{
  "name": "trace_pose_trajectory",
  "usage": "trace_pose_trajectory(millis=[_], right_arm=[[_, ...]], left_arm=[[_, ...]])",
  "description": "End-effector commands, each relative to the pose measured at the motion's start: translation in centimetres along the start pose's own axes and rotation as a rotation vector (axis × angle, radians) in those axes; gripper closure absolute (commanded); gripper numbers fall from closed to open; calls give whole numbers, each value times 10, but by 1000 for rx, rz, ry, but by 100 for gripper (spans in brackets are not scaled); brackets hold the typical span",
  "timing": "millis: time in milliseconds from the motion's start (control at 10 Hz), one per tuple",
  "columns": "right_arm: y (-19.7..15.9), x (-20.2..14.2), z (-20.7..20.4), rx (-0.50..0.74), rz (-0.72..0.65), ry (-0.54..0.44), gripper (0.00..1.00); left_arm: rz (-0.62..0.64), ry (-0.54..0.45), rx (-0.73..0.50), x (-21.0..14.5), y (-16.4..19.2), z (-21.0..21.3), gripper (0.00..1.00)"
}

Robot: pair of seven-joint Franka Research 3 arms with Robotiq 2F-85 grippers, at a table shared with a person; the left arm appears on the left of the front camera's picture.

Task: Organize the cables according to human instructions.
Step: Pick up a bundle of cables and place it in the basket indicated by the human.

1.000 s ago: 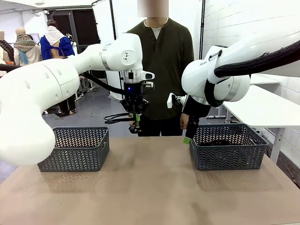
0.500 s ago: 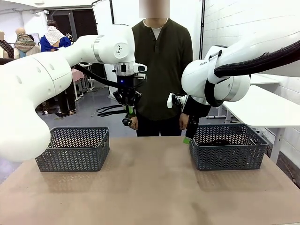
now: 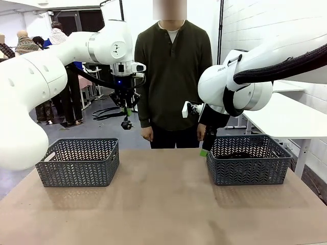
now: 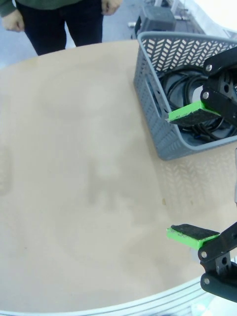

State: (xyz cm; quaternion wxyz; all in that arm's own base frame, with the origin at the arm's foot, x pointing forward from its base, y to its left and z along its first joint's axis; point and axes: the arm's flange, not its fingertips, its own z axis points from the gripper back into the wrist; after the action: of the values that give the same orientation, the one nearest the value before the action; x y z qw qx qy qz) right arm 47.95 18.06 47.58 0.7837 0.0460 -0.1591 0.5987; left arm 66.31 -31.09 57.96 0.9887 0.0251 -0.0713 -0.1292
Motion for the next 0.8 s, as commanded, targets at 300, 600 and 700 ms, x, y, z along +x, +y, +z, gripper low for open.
trace_pose_trajectory(millis=[300, 600, 700], right_arm=[[0, 0, -1, -4, -6, 0, 0], [0, 0, -1, -4, -6, 0, 0], [0, 0, -1, -4, -6, 0, 0]], left_arm=[[54, 93, 36, -116, 51, -34, 100], [100, 132, 25, -122, 69, -53, 100], [138, 151, 17, -126, 79, -60, 100]])
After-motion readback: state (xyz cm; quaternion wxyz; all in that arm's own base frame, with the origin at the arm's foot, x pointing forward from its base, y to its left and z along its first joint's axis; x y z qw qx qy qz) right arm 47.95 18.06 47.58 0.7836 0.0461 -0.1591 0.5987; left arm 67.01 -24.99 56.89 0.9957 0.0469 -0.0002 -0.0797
